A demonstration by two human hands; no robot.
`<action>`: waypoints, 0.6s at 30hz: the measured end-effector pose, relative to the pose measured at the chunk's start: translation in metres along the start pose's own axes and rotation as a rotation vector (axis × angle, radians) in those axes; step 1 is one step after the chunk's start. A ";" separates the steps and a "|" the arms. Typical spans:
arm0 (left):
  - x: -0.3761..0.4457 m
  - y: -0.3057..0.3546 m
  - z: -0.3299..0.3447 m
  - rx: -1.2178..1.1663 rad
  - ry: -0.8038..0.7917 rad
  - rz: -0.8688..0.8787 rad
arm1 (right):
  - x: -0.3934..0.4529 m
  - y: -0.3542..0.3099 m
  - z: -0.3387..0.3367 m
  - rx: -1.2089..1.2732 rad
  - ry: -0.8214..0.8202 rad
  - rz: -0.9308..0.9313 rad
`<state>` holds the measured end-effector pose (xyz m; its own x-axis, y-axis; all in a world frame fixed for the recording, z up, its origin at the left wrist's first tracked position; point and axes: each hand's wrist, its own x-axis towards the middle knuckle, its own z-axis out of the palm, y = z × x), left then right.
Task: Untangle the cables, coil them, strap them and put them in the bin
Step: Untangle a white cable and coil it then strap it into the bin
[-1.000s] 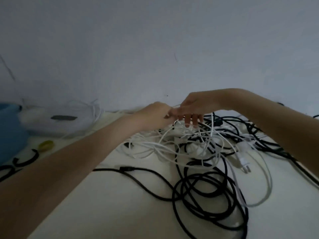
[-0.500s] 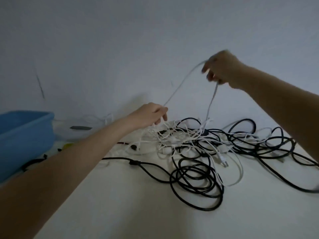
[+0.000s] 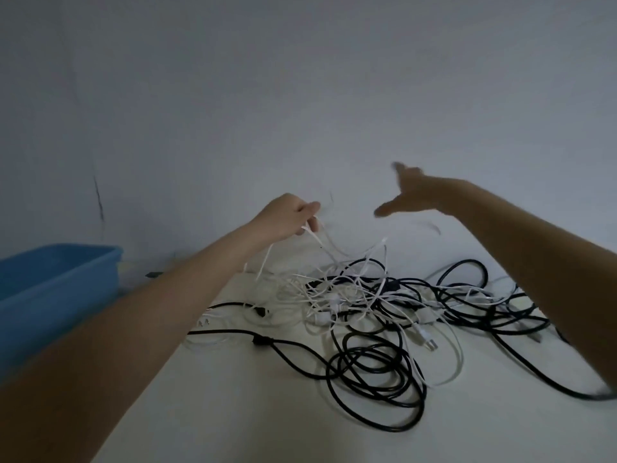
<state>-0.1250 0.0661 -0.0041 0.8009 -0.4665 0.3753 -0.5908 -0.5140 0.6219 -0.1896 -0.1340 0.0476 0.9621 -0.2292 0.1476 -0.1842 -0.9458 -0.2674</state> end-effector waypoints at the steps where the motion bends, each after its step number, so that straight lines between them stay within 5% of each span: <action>1: 0.002 0.006 -0.001 -0.008 -0.013 0.006 | -0.004 -0.010 0.002 0.051 -0.091 -0.149; 3: 0.007 0.021 0.001 -0.055 -0.035 0.035 | -0.007 -0.031 0.005 0.244 -0.314 -0.306; 6: 0.015 0.035 0.006 -0.054 -0.015 0.086 | -0.001 -0.044 0.008 0.186 -0.283 -0.340; 8: 0.019 0.032 0.002 -0.018 0.017 0.123 | 0.005 -0.038 -0.002 0.139 -0.139 -0.290; 13: 0.026 0.010 0.003 0.137 0.082 0.163 | 0.019 -0.001 -0.030 0.481 0.584 -0.176; 15: 0.031 0.012 0.012 0.043 0.105 0.132 | 0.022 0.006 -0.036 0.489 0.729 -0.177; 18: 0.033 0.012 0.033 -0.152 -0.076 0.032 | 0.020 0.012 -0.051 0.690 0.816 -0.136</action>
<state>-0.1090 0.0209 -0.0075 0.7692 -0.5365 0.3471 -0.5895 -0.3863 0.7094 -0.1832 -0.1614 0.0961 0.4947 -0.4579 0.7386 0.3128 -0.6992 -0.6429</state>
